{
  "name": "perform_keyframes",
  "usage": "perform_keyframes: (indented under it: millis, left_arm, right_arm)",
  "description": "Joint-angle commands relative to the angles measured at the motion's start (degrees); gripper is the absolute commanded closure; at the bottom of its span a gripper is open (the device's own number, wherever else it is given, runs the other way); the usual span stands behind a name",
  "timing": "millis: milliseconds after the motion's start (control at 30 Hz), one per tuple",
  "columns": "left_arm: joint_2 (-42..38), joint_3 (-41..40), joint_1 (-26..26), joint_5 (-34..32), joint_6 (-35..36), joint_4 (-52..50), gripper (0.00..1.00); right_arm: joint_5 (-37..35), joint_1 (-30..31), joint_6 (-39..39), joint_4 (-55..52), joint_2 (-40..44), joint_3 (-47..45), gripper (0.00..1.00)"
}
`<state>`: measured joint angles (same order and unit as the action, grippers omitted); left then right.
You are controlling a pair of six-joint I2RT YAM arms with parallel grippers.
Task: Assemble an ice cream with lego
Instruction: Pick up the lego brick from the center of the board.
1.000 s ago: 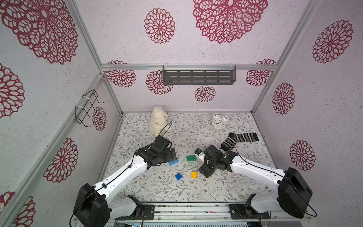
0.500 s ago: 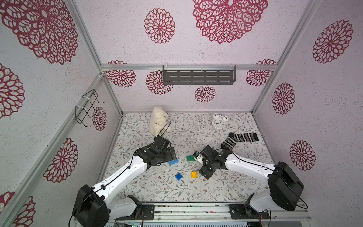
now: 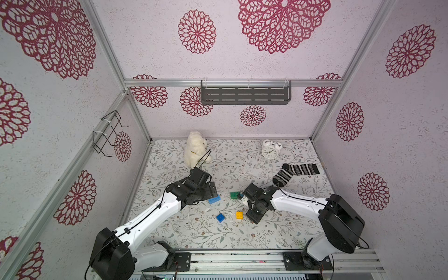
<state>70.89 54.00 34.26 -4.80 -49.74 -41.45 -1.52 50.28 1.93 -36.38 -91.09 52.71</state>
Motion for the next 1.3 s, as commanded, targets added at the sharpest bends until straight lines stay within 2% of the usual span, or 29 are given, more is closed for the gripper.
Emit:
perform_keyframes:
  millis: [0, 300, 833, 1267]
  left_arm:
    - [0.3, 1.42, 0.55, -0.21, 0.12, -0.35, 0.03]
    - [0.48, 1.39, 0.58, -0.36, 1.0, -0.83, 0.03]
    - [1.18, 1.16, 0.57, -0.3, 0.6, -0.43, 0.03]
    - [1.1, 1.12, 0.61, -0.12, 0.6, -0.52, 0.03]
  right_arm:
    - [-1.59, 0.68, -4.57, -2.07, -0.32, 1.7, 0.35]
    - [-3.03, 0.79, -5.63, -1.66, -0.9, 1.26, 0.35]
    - [-3.05, 0.82, -5.98, -0.35, -0.67, 0.24, 0.56]
    - [-3.65, 1.06, -6.84, -1.47, -1.58, 0.96, 0.55]
